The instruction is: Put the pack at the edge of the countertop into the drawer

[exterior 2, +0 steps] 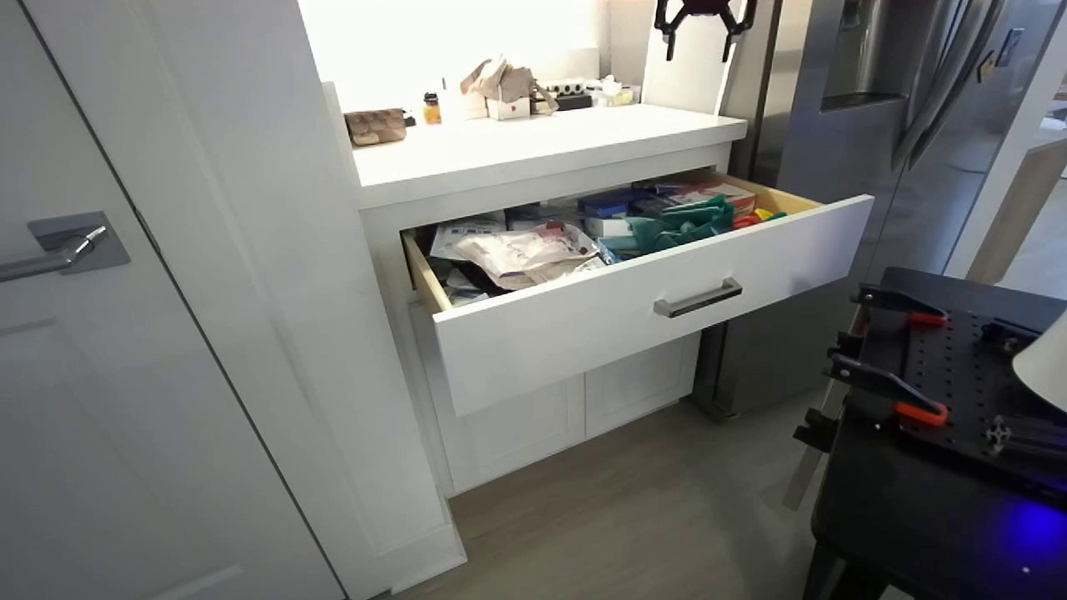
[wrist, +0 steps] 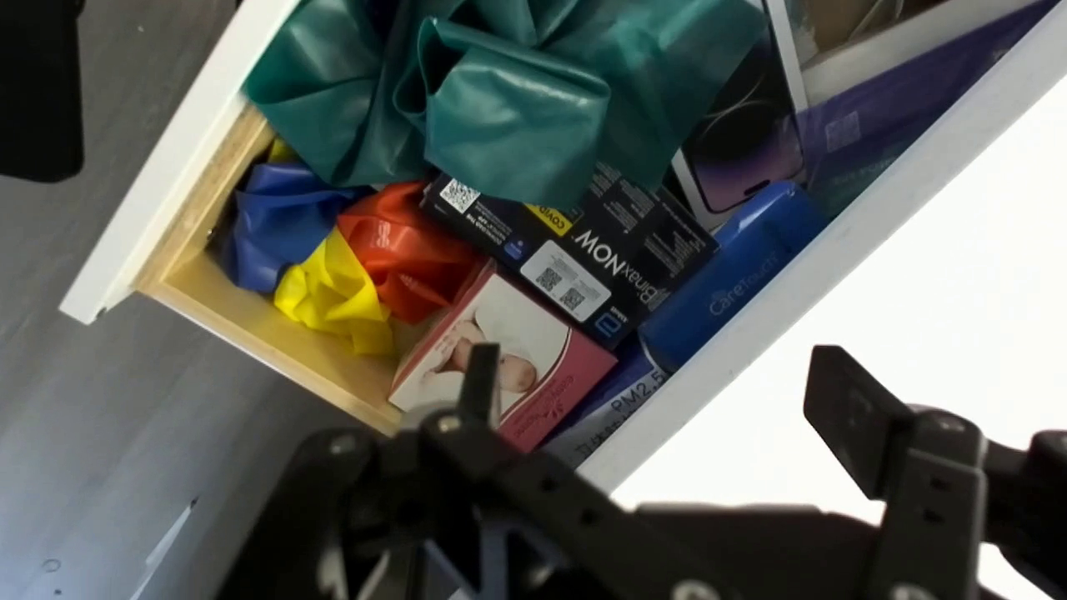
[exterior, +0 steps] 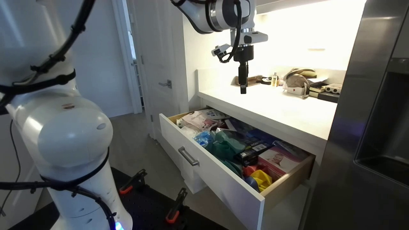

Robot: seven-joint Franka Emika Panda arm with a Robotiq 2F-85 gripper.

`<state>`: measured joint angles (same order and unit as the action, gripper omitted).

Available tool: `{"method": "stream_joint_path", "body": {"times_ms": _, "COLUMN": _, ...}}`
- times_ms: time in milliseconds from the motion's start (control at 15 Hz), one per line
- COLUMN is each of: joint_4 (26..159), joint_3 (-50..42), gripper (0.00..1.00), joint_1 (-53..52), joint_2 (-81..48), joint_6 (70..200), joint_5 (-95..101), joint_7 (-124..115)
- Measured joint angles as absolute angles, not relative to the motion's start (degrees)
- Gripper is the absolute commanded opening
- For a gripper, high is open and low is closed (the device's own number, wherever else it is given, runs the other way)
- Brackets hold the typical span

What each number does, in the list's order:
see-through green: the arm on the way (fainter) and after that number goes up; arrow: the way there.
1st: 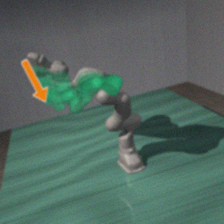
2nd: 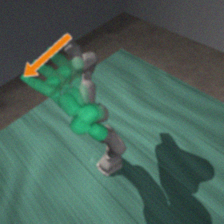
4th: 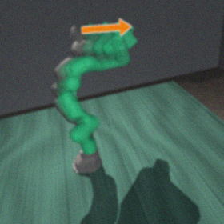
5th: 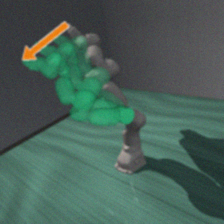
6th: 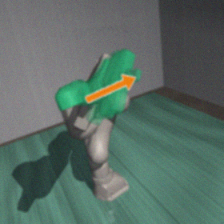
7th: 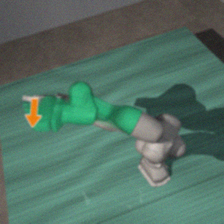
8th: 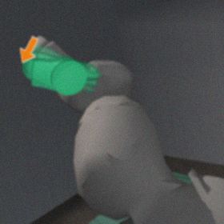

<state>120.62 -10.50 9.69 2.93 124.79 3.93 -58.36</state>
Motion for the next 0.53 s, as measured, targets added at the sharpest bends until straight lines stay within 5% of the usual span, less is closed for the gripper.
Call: {"method": "stream_joint_path", "body": {"times_ms": 533, "joint_4": 120.72, "joint_3": -10.71, "gripper": 1.00, "joint_1": 10.49, "joint_2": 2.93, "joint_6": 125.51, "joint_5": 4.23, "joint_7": -57.52}}
